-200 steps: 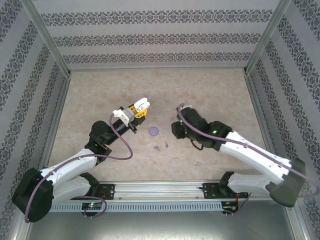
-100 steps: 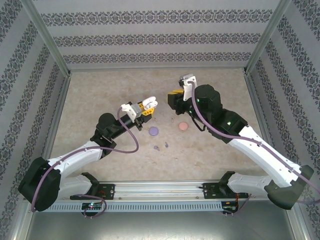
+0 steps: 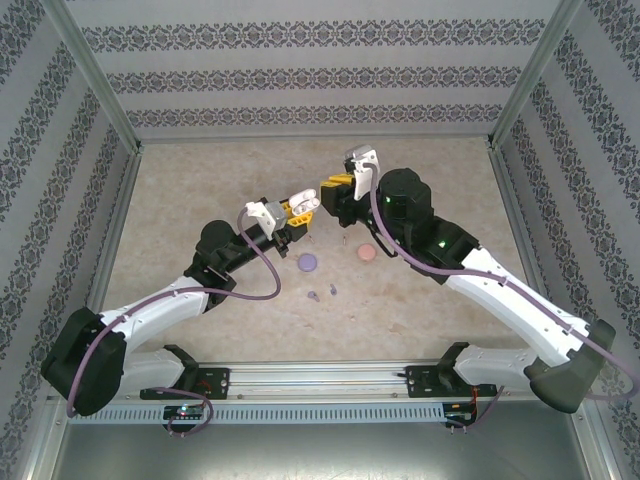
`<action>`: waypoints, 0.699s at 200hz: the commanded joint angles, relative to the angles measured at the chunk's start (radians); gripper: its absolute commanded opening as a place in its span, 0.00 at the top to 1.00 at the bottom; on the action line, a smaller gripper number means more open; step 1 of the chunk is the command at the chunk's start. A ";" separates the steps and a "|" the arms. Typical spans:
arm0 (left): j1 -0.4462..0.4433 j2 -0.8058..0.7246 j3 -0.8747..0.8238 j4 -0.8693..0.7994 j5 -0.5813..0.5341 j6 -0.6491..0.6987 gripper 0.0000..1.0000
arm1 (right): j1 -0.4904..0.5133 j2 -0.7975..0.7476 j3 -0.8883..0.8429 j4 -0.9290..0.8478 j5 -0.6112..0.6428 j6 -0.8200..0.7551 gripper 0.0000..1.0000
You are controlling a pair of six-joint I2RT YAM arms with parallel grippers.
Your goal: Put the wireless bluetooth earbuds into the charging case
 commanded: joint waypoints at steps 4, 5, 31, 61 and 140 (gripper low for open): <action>0.008 0.004 0.034 0.032 0.027 -0.024 1.00 | 0.017 0.017 -0.011 0.053 -0.024 -0.006 0.72; 0.008 0.003 0.034 0.032 0.027 -0.024 1.00 | 0.016 0.018 -0.011 0.053 -0.024 -0.005 0.72; 0.008 0.001 0.033 0.031 0.024 -0.024 1.00 | 0.024 0.037 -0.011 0.060 -0.027 0.000 0.72; 0.006 -0.002 0.034 0.029 0.022 -0.022 1.00 | 0.027 0.054 -0.021 0.069 -0.029 0.006 0.72; 0.006 -0.008 0.029 0.033 0.017 -0.019 1.00 | 0.027 0.087 -0.040 0.076 -0.030 0.019 0.73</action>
